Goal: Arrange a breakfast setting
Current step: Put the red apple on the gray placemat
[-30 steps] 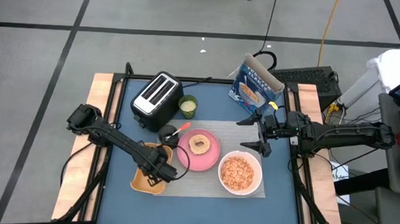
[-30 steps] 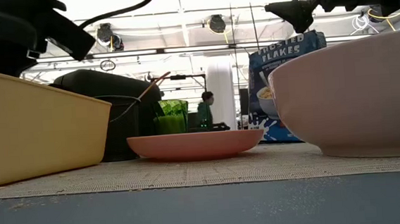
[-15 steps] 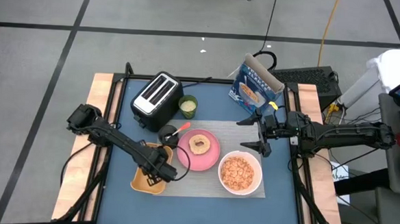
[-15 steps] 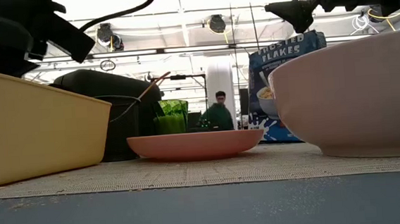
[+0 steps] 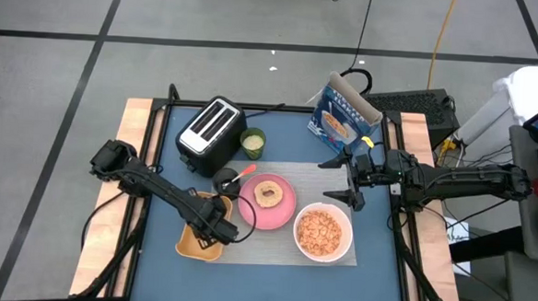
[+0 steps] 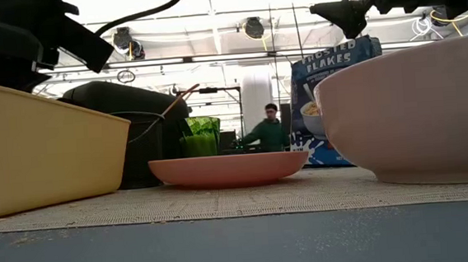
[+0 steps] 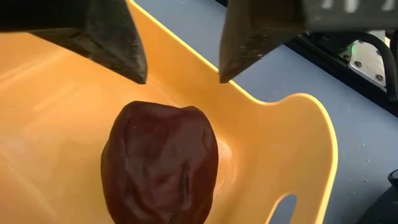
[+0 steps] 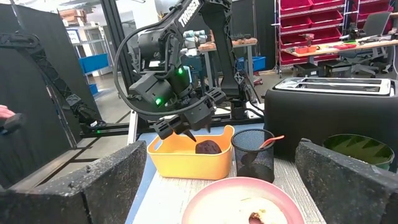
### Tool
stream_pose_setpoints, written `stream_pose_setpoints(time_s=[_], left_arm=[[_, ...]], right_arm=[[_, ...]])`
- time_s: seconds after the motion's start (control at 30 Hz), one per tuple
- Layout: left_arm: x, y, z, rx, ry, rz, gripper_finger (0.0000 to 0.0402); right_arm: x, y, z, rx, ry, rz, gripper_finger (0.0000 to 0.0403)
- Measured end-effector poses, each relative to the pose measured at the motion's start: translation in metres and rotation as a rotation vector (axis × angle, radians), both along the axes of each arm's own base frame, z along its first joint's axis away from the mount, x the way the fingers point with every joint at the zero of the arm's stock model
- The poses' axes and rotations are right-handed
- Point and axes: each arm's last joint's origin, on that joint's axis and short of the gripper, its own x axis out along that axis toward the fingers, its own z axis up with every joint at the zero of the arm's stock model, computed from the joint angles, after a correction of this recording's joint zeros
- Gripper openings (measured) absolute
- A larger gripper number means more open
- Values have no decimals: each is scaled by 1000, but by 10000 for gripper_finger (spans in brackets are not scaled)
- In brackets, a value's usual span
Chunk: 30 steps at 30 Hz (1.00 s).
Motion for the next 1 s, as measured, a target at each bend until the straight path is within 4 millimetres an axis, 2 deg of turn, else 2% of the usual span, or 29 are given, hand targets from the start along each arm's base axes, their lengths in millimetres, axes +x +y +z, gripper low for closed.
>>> stream_pose_setpoints(time_s=[0.13, 0.27, 0.43, 0.77, 1.0], left_arm=[[0, -1, 0, -2, 1, -2, 248], [2, -2, -1, -13, -23, -2, 266], [8, -3, -2, 0, -102, -15, 269], [4, 0, -18, 22, -108, 9, 269], [5, 2, -20, 61, -137, -27, 269]], right_arm=[[0, 0, 0, 0, 0, 0, 398], [0, 0, 0, 0, 0, 0, 398], [0, 0, 0, 0, 0, 0, 398], [0, 0, 0, 0, 0, 0, 398], [0, 0, 0, 0, 0, 0, 398]])
